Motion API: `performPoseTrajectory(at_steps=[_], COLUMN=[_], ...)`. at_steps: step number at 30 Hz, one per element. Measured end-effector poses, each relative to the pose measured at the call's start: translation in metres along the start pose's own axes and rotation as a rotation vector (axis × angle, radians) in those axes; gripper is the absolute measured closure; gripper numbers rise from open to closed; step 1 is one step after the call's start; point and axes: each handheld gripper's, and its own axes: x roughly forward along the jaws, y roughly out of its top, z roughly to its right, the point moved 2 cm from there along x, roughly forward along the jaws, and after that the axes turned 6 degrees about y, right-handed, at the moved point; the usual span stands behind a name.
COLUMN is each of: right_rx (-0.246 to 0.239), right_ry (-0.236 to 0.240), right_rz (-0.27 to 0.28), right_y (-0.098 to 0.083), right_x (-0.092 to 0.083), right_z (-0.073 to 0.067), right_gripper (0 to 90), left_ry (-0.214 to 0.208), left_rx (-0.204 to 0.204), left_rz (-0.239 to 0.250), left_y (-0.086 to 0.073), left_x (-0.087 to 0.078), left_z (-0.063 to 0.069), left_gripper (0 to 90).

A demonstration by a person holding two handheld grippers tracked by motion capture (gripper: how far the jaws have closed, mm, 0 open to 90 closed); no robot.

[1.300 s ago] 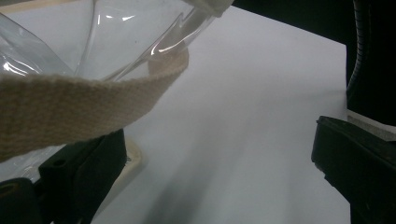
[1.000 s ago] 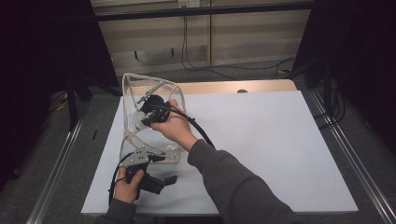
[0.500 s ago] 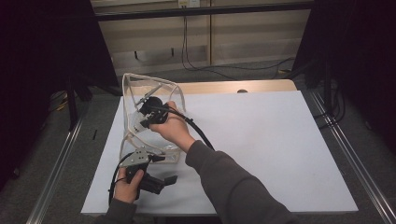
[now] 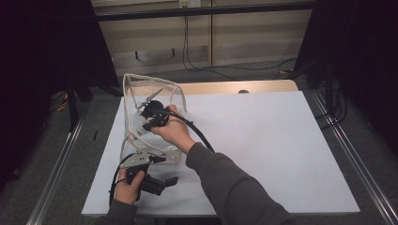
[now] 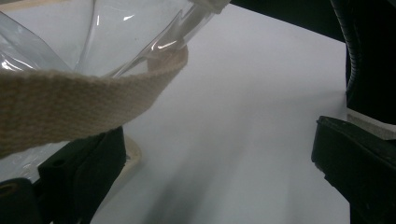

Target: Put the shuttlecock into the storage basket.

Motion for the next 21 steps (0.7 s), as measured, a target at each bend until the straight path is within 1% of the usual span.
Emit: performPoseTrajectory(at_steps=[2, 3, 5, 10, 12, 15, 18, 21], right_rx=[-0.002, -0.006, -0.008, -0.012, -0.020, -0.017, -0.032, -0.036], right_ry=[-0.002, -0.006, -0.010, -0.013, -0.013, -0.011, -0.016, -0.016], right_rz=[-0.004, -0.010, -0.011, -0.021, -0.027, -0.026, -0.043, -0.041], right_y=[0.000, -0.001, -0.001, -0.002, -0.003, -0.003, -0.004, -0.004], right_x=[0.001, 0.002, 0.003, 0.006, 0.007, 0.007, 0.010, 0.011], right_z=[-0.001, -0.001, 0.000, 0.000, -0.001, 0.000, -0.001, -0.001], right_gripper=[86.1, 86.1, 86.0, 85.7, 85.5, 85.3, 85.2, 85.2], left_ry=[0.000, 0.006, 0.002, 0.002, 0.000, 0.001, 0.001, 0.001], left_rx=[0.001, 0.011, 0.002, 0.004, 0.002, 0.004, 0.004, 0.004], left_rz=[0.001, 0.001, 0.003, 0.001, 0.000, -0.002, -0.003, -0.004], left_y=[0.000, 0.000, 0.000, 0.000, 0.000, 0.000, 0.000, 0.000], left_x=[0.000, 0.000, 0.000, 0.000, 0.000, 0.000, 0.000, 0.000], left_z=[0.000, -0.001, 0.000, 0.000, 0.000, 0.000, 0.000, 0.000], left_gripper=[3.2, 3.2, 3.2, 3.2, 3.2, 3.2, 3.2, 3.2])
